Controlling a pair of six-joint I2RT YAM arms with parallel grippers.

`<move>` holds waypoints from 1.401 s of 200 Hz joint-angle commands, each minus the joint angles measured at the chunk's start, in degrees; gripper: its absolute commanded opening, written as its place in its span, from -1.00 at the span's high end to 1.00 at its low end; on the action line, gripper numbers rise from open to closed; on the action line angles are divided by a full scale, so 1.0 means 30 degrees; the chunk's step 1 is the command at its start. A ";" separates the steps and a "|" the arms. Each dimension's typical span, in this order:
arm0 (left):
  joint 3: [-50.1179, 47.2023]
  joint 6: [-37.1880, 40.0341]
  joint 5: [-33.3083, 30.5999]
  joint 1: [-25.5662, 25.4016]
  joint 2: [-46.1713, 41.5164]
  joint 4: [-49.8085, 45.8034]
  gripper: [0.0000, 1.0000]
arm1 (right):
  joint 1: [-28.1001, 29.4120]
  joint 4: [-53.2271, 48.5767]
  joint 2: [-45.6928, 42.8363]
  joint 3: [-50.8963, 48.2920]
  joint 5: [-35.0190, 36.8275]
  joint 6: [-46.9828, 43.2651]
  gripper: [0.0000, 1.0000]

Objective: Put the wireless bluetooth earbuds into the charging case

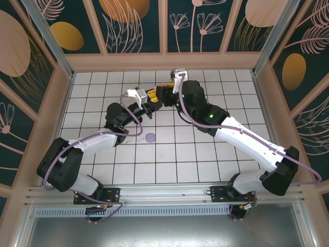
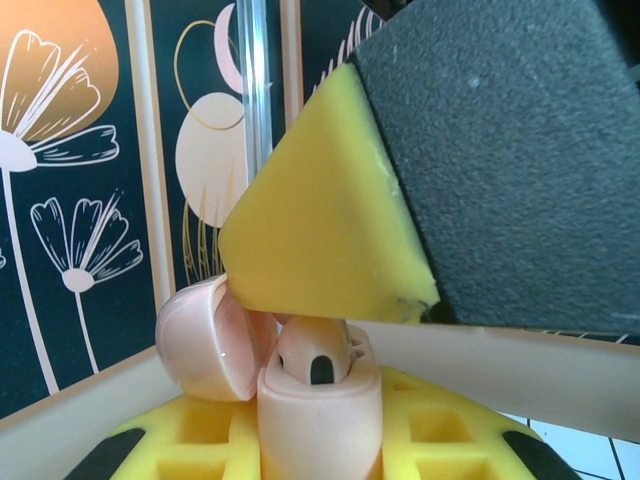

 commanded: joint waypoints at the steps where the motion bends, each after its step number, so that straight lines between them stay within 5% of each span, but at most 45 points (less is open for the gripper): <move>1: 0.0360 -0.0196 0.0409 -0.0164 -0.0545 0.1654 1.00 | 0.0225 -0.0737 0.0376 0.0747 -0.0075 0.0361 -0.01; 49: 0.0335 -0.0255 0.0423 -0.0164 -0.0550 0.1595 1.00 | -0.0045 -0.0574 -0.0319 0.1752 -0.1035 0.0920 -0.34; 150: 0.0188 -0.0357 0.0474 -0.0178 -0.0375 0.1858 1.00 | -0.1701 -0.2228 -0.1118 0.2935 -0.2536 0.2130 -0.42; 175: 0.0221 -0.0372 0.0476 -0.0163 -0.0374 0.1873 1.00 | -0.2346 -0.1926 -0.1062 0.2291 -0.3817 0.2782 -0.30; 228: 0.0276 -0.0372 0.0561 -0.0164 -0.0375 0.1828 1.00 | -0.3485 -0.1418 -0.0884 0.1554 -0.5963 0.3587 0.61; 280: 0.0320 -0.0401 0.0592 -0.0163 -0.0375 0.1888 1.00 | -0.3679 -0.1409 -0.0318 0.1311 -0.6879 0.3764 0.81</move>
